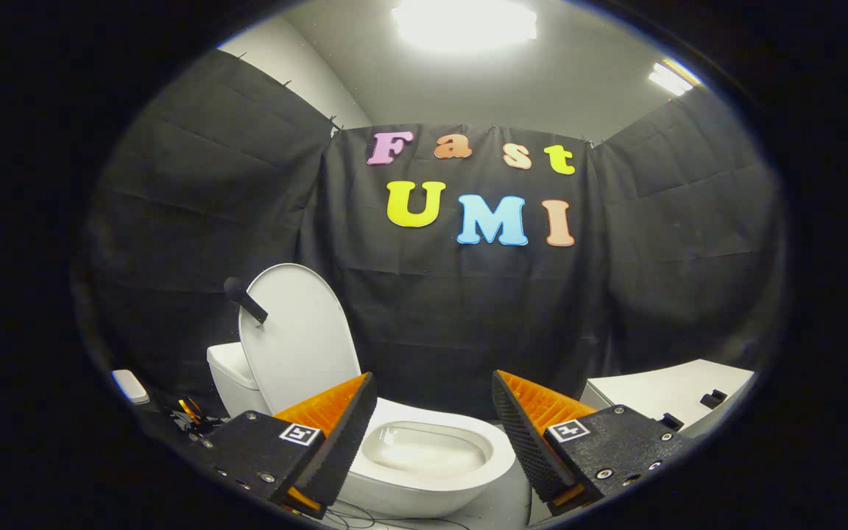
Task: Open the toilet lid.
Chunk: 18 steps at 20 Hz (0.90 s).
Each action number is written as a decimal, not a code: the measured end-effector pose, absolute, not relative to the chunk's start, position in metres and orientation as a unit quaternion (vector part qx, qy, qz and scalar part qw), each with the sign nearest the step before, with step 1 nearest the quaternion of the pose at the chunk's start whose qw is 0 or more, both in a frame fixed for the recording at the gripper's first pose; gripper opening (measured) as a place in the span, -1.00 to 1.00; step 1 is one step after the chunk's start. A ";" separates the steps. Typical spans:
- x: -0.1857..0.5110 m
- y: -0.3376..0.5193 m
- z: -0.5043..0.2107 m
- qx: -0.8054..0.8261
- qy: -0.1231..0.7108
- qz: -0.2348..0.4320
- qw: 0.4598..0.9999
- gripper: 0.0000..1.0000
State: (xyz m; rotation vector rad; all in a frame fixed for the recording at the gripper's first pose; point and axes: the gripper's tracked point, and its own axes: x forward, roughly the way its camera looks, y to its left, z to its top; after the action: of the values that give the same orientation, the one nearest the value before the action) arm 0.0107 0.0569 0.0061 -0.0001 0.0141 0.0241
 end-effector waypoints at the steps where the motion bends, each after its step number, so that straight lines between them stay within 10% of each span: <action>1: 0.006 0.057 0.004 0.001 0.001 0.011 1.000 0.92; 18: 0.013 0.057 -0.011 0.014 0.005 0.010 1.000 0.95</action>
State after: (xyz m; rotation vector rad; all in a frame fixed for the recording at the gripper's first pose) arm 0.0126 0.0568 -0.0111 0.0284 0.0105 0.0200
